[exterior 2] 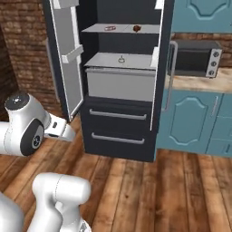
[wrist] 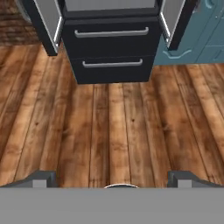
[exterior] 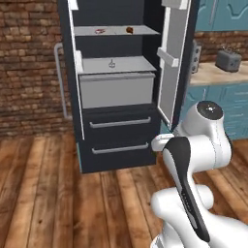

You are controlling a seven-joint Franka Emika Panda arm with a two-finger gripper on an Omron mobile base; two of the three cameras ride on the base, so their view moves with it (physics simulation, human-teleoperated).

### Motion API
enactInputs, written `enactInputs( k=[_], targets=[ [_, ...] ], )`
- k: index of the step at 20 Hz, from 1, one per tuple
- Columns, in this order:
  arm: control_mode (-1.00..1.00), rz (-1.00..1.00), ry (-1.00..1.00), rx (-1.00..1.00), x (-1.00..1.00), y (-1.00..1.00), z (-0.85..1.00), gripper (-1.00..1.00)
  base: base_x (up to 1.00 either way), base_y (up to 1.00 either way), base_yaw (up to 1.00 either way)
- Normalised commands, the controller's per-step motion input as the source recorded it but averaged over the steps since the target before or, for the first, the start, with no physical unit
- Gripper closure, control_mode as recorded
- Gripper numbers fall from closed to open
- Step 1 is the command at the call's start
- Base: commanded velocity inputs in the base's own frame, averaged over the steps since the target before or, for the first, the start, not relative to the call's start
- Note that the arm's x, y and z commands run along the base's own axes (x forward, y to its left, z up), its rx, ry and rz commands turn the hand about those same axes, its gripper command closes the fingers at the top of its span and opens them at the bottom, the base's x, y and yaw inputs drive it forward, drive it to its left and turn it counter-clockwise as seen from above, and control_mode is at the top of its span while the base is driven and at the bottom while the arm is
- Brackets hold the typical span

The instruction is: Gather the lemon and garlic from the fridge and place them on a tray on the dining counter. Then gather the chicken drumstick and steak from the fridge and place them on the other tray.

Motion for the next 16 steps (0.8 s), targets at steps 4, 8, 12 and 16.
enactInputs(
  k=[4, 8, 12, 16],
  targets=[
    [1.00, 0.00, 0.00, 0.00, 0.00, 0.00, 0.00, -1.00, 1.00, -0.23, 0.03],
    [1.00, 0.00, 0.00, 0.00, 0.00, 0.00, 0.00, -1.00, 1.00, -0.27, 0.02],
    [1.00, 0.00, 0.00, 0.00, 0.00, 0.00, 0.00, -1.00, 0.97, -0.26, 0.01],
    [1.00, 0.00, 0.00, 0.00, 0.00, 0.00, 0.00, -1.00, 0.95, -0.22, 0.01]
  ],
)
